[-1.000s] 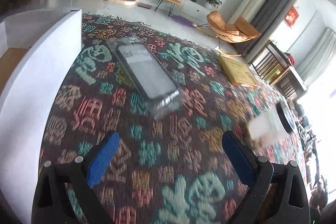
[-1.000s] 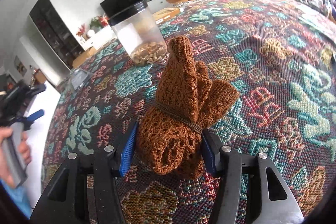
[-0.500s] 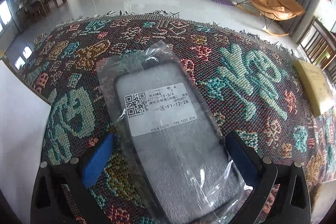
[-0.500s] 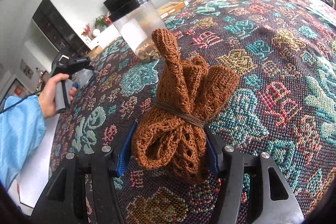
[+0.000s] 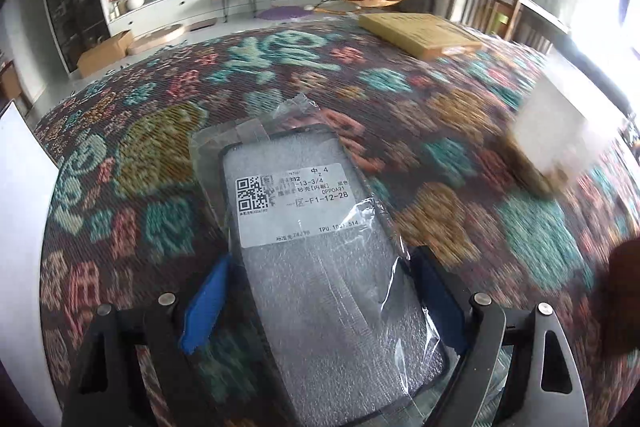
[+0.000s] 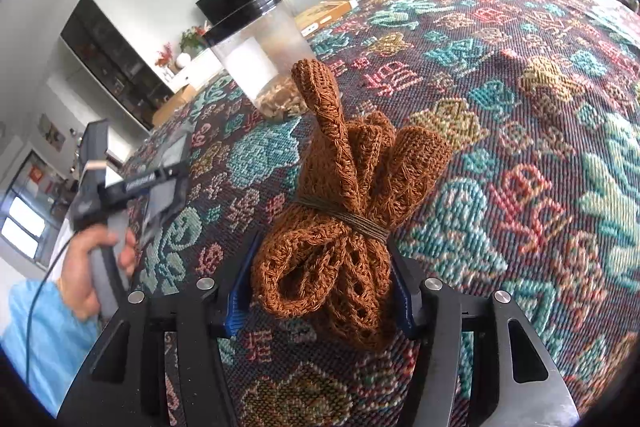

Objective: Organize soft objects

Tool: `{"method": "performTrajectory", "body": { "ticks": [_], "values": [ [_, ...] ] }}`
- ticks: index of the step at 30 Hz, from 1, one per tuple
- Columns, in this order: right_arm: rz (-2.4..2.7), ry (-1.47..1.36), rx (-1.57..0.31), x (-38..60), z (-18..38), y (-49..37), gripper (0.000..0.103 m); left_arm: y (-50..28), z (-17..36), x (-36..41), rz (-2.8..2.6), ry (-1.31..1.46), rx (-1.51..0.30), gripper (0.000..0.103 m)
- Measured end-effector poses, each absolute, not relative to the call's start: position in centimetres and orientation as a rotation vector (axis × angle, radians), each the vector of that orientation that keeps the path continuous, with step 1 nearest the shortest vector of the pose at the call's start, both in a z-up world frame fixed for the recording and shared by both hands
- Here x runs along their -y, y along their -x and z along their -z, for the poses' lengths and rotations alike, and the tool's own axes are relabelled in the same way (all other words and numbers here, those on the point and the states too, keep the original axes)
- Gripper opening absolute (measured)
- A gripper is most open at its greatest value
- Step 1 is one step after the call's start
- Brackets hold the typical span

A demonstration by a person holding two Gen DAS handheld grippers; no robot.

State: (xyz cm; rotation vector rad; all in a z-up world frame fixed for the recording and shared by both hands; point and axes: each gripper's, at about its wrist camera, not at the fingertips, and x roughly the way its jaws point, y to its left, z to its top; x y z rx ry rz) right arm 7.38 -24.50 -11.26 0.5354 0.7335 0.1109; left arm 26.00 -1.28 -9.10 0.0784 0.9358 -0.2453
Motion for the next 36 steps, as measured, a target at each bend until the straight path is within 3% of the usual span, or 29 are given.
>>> {"method": "performTrajectory", "body": {
  "ticks": [6, 8, 10, 16, 21, 25, 36],
  "values": [
    [-0.076, -0.460, -0.731, 29.6, 9.4, -16.7, 0.060, -20.2, 8.9, 4.6, 0.269, -0.104, -0.912, 0.089],
    [-0.066, -0.420, -0.783, 30.8, 9.6, -19.9, 0.069, -20.6, 9.2, 4.7, 0.230, -0.097, -0.935, 0.101],
    [-0.050, -0.422, -0.830, 31.7, 9.4, -21.1, 0.080, -20.9, 9.4, 4.7, 0.217, -0.100, -0.945, 0.103],
    [0.053, -0.348, -0.833, 30.9, 7.5, -15.6, 0.085, -20.8, 9.5, 4.8, 0.215, -0.102, -0.943, 0.103],
    [0.173, -0.145, -0.945, 27.2, 10.9, -12.7, 0.085, -20.9, 9.6, 4.8, 0.213, -0.104, -0.942, 0.103],
    [0.197, -0.166, -0.847, 27.5, 11.4, -11.4, 0.091, -20.9, 9.6, 4.8, 0.213, -0.104, -0.942, 0.103],
    [0.198, -0.170, -0.833, 28.1, 11.5, -11.6, 0.092, -20.9, 9.6, 4.8, 0.213, -0.103, -0.941, 0.103]
  ]
}}
